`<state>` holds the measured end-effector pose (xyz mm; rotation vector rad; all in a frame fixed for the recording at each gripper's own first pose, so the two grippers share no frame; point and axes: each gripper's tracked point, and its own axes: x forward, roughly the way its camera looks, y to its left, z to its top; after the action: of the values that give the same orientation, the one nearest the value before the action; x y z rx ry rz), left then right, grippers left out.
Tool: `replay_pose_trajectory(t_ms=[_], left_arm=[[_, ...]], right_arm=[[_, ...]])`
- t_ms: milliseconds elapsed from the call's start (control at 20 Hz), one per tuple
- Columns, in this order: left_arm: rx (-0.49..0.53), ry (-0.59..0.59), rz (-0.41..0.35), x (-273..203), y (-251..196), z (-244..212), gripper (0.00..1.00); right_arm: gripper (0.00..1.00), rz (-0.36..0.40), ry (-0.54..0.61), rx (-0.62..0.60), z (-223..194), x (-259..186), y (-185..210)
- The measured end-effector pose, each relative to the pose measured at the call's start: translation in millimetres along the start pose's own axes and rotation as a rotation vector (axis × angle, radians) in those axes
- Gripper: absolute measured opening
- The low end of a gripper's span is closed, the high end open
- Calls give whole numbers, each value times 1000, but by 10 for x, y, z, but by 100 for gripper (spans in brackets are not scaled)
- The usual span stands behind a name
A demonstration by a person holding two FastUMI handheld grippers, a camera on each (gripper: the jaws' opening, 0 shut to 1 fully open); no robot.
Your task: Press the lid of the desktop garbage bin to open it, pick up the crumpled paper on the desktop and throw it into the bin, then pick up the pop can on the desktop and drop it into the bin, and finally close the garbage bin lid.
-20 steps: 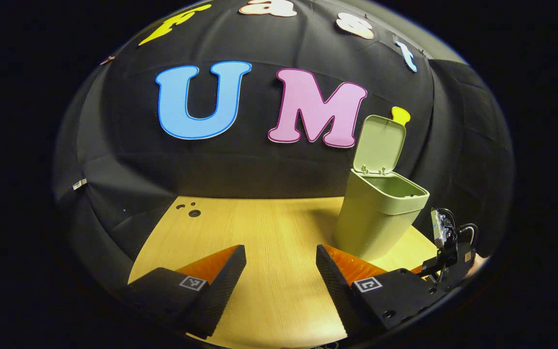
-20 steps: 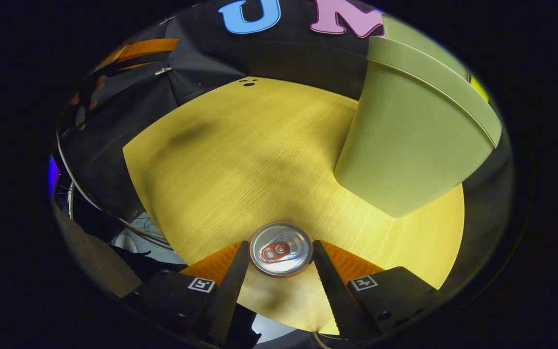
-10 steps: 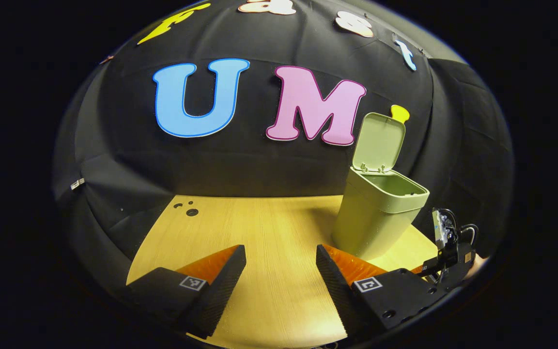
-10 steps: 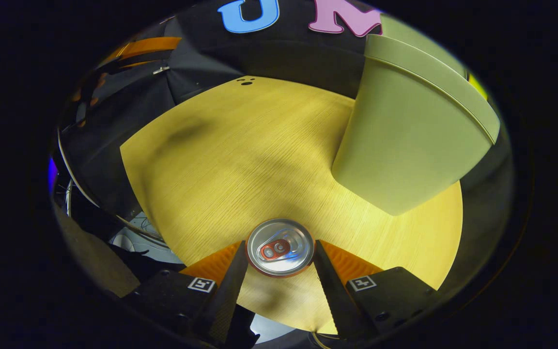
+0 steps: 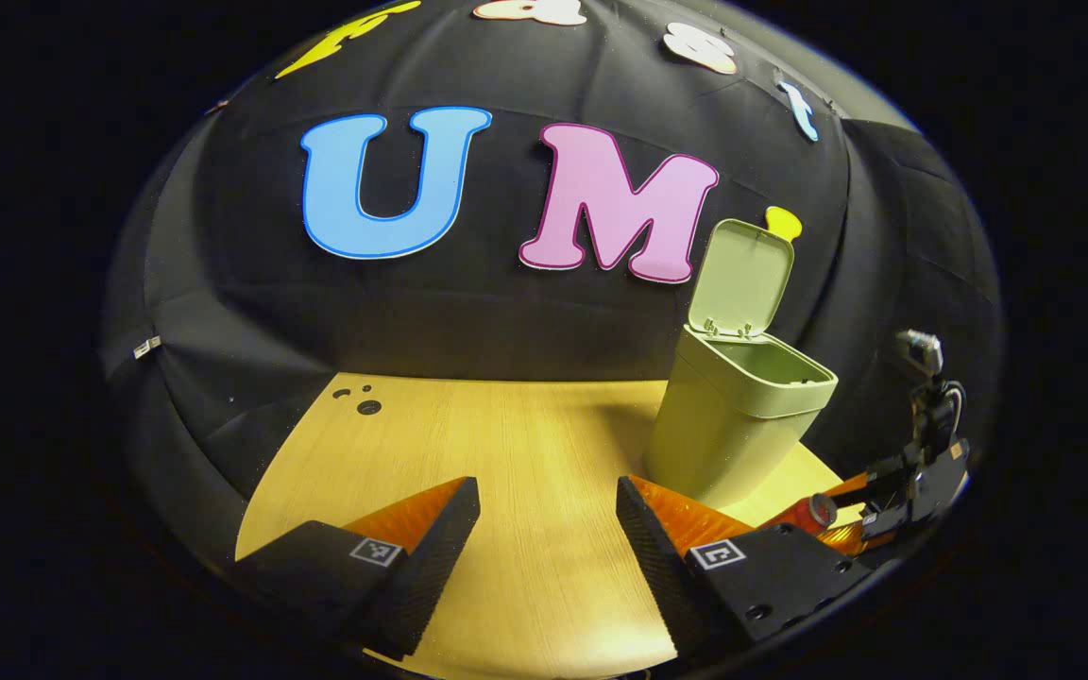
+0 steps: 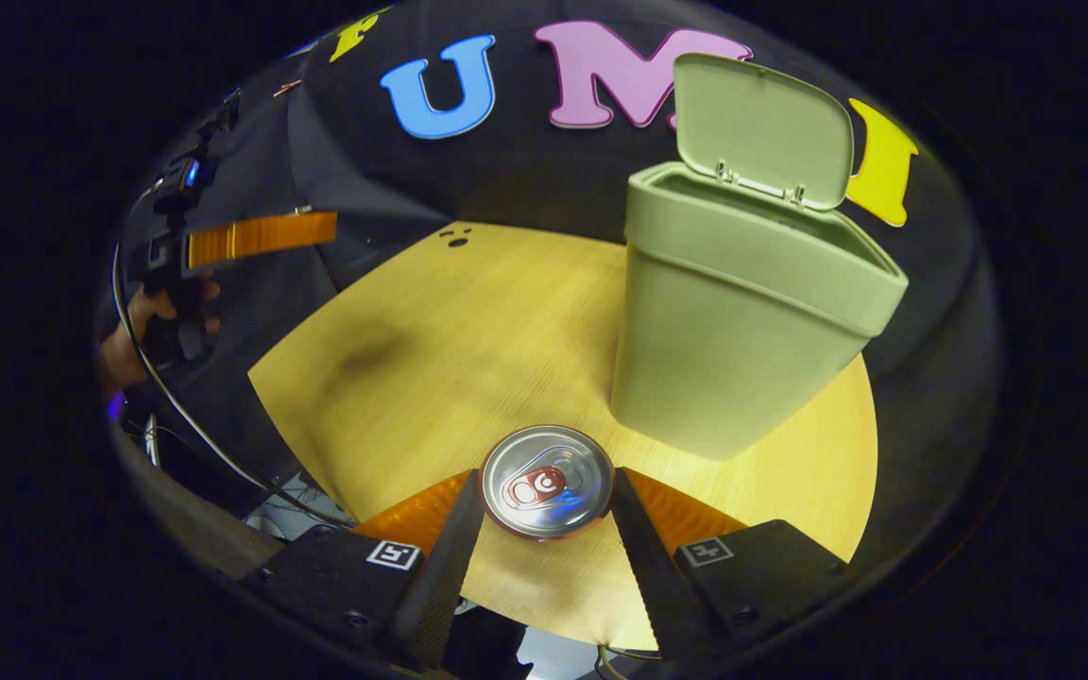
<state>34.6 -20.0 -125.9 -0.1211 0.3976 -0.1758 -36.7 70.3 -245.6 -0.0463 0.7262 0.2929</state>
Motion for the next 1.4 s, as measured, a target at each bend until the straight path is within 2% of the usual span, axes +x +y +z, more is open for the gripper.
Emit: replay_pose_trajectory(t_ms=[500,800,1050,1400], left_arm=[[24,-2,-51,99,-229,23,95],[30,1,-56,160,-268,42,95],[48,-3,-45,241,-231,101,95],[49,6,-22,362,-134,123,95]], right_arm=[[83,-34,-287,51,1353,-672,-361],[83,-52,-398,160,1868,-716,-707],[83,-75,-380,226,1983,-410,-1074],[83,-113,-229,287,1818,135,-1403]])
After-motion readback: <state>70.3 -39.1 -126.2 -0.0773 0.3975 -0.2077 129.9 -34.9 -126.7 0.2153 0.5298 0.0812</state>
